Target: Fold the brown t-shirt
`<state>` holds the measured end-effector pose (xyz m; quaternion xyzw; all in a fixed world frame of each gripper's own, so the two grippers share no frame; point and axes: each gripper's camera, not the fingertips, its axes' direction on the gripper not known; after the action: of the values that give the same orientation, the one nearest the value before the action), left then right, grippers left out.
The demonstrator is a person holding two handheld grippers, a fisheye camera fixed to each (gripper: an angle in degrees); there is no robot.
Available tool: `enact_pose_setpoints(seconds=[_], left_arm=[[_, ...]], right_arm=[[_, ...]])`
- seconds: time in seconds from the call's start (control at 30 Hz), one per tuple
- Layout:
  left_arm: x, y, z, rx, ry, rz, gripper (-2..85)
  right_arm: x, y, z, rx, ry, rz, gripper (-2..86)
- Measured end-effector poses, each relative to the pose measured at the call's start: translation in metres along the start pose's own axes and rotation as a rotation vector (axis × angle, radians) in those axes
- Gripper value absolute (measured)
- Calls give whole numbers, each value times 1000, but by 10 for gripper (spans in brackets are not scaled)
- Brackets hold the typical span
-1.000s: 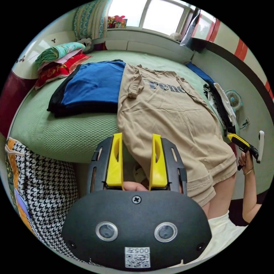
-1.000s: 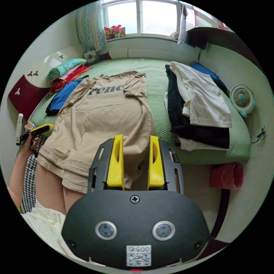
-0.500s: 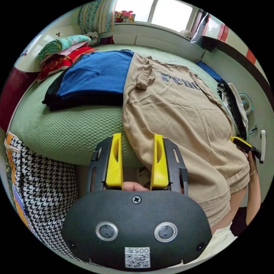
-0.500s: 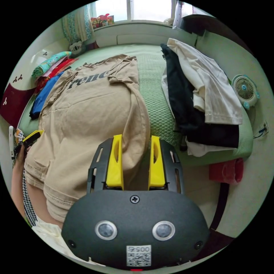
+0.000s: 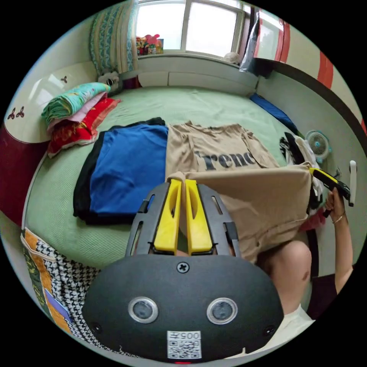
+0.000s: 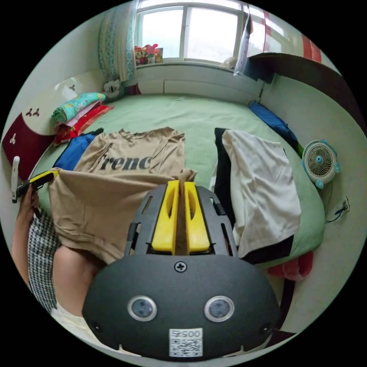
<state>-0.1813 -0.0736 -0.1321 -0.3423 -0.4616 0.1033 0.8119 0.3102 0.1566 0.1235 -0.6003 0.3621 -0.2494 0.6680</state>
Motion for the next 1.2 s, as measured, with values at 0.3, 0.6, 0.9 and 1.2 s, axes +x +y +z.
enact_pose_setpoints(seconds=[0.3, 0.6, 0.9, 1.2], left_arm=[[-28, 35, 6, -48, 74, -28, 111], [-51, 87, 32, -188, 120, -120, 110], [-42, 111, 20, -210, 85, -71, 88], [-42, 107, 27, -182, 78, -122, 100]], right_arm=[[34, 53, -5, -5, -22, 9, 74], [71, 105, 32, -198, -100, 138, 80], [76, 131, 12, -174, -105, 125, -9], [94, 166, -20, -135, -141, 161, -10]])
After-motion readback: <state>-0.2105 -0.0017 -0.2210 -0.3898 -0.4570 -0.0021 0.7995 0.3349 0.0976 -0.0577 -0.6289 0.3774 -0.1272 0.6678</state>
